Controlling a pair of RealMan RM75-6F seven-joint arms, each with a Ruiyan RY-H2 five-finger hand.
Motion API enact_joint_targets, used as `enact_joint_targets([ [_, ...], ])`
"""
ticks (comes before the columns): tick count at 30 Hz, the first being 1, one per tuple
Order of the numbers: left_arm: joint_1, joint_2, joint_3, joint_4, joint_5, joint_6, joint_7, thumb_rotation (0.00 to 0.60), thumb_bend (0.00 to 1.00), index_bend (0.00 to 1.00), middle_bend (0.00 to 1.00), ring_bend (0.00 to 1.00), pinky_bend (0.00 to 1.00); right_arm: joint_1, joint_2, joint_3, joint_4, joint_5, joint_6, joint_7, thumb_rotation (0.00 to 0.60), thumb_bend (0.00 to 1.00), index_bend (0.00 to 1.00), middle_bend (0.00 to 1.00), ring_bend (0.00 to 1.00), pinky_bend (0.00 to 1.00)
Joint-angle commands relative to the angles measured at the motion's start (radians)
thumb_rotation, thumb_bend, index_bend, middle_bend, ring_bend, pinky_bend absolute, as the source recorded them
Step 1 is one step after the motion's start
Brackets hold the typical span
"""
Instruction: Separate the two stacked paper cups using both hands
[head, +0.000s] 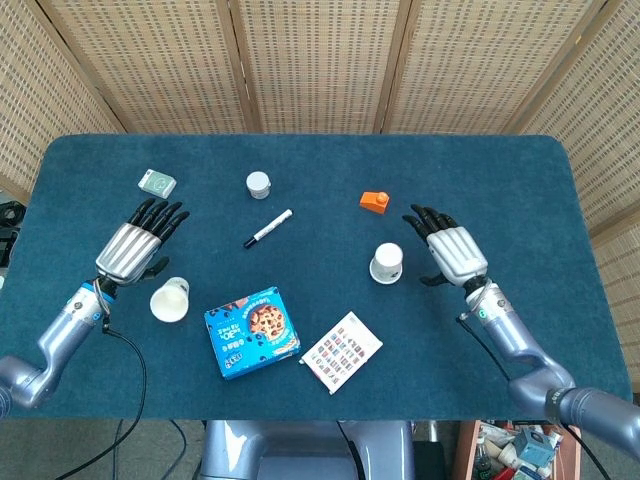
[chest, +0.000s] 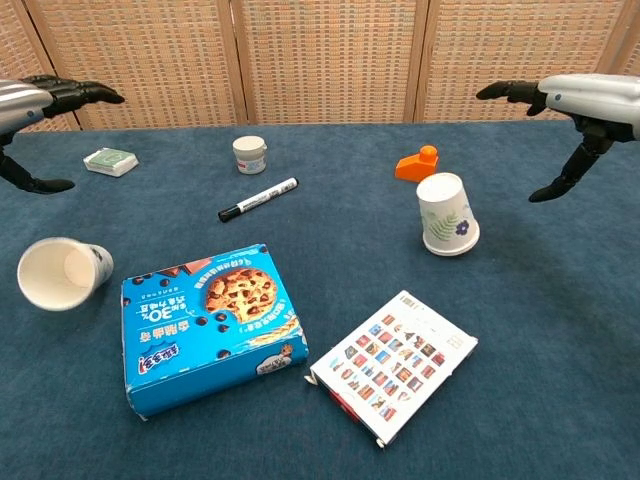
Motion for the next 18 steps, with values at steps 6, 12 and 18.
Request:
enact_joint_targets([
  [6, 0.103, 0.119, -0.041, -0.196, -0.039, 0.148, 0.011, 0.6, 0.22, 0.0, 0.0, 0.0, 0.0, -0.116, 0.143, -0.048, -0.164, -0.08, 0.164, 0.029, 0.6, 0.03, 0.0, 0.0, 0.0, 0.14],
  [12, 0.237, 0.176, -0.033, -0.34, -0.112, 0.251, 0.048, 0.6, 0.21, 0.0, 0.0, 0.0, 0.0, -0.227, 0.194, -0.102, -0.187, -0.167, 0.334, 0.053, 0.6, 0.0, 0.0, 0.0, 0.0, 0.08],
  [18, 0.363, 0.205, -0.007, -0.448, -0.174, 0.333, 0.094, 0.6, 0.21, 0.0, 0.0, 0.0, 0.0, -0.322, 0.192, -0.135, -0.17, -0.223, 0.484, 0.047, 0.6, 0.0, 0.0, 0.0, 0.0, 0.03],
])
